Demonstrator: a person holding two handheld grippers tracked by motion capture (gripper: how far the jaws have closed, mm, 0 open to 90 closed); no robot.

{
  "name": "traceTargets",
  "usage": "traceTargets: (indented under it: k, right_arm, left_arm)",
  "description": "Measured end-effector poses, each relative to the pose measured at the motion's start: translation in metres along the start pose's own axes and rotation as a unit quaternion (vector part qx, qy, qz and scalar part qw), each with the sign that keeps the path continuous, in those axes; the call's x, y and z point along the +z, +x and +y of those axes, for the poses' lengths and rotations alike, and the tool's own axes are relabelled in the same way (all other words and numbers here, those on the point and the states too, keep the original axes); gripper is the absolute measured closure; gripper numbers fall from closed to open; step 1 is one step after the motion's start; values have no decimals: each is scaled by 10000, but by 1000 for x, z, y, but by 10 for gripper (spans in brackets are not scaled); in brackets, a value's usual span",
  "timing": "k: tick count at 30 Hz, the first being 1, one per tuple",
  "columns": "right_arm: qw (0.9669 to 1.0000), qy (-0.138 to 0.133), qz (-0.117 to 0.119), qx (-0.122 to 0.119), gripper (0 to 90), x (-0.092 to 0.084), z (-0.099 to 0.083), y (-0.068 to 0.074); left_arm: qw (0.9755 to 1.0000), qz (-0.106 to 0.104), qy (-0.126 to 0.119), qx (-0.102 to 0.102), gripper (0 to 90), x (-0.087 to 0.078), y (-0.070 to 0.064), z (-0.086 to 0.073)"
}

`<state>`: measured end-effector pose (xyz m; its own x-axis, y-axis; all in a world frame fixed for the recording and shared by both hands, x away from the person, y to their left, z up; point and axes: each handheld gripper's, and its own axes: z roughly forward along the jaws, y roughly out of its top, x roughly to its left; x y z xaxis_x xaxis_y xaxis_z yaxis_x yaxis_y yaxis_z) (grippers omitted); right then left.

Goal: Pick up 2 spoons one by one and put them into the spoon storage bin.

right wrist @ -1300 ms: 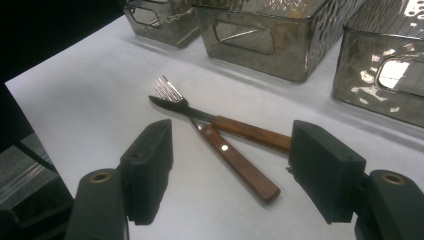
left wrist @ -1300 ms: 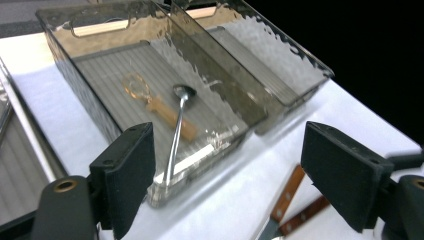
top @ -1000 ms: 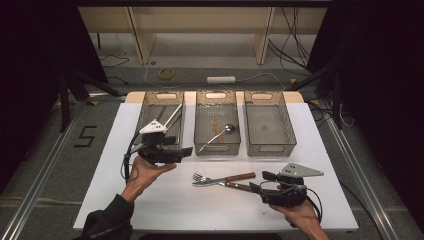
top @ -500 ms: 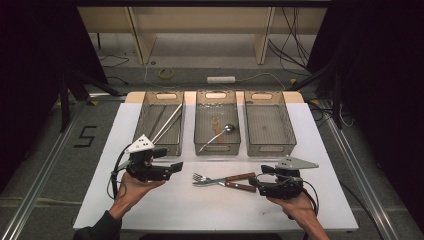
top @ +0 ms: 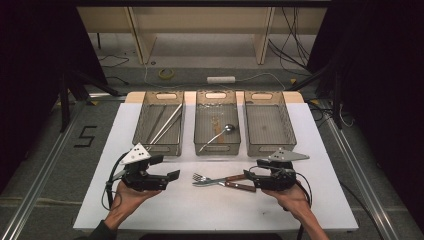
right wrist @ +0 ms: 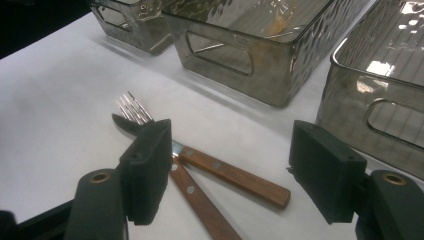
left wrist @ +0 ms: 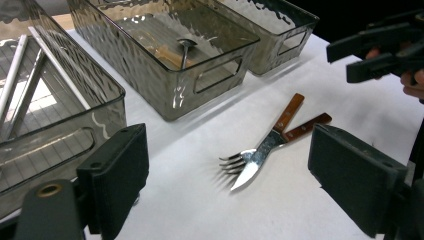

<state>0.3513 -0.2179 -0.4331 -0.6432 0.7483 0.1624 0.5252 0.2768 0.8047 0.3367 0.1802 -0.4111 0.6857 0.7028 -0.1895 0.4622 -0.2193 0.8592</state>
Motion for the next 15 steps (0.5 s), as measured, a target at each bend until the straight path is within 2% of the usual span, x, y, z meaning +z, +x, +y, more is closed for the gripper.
traceTargets:
  k: [7,15]
  right_arm:
    - [10000,95,-12,-13,364,11,5,-4]
    - [9997,239,-10,-28,400,20,7,-7]
  left_arm:
    - [9999,40,-108,66,160,-9,-5,-4]
    - [9998,115,-104,155,159,-17,-6,-9]
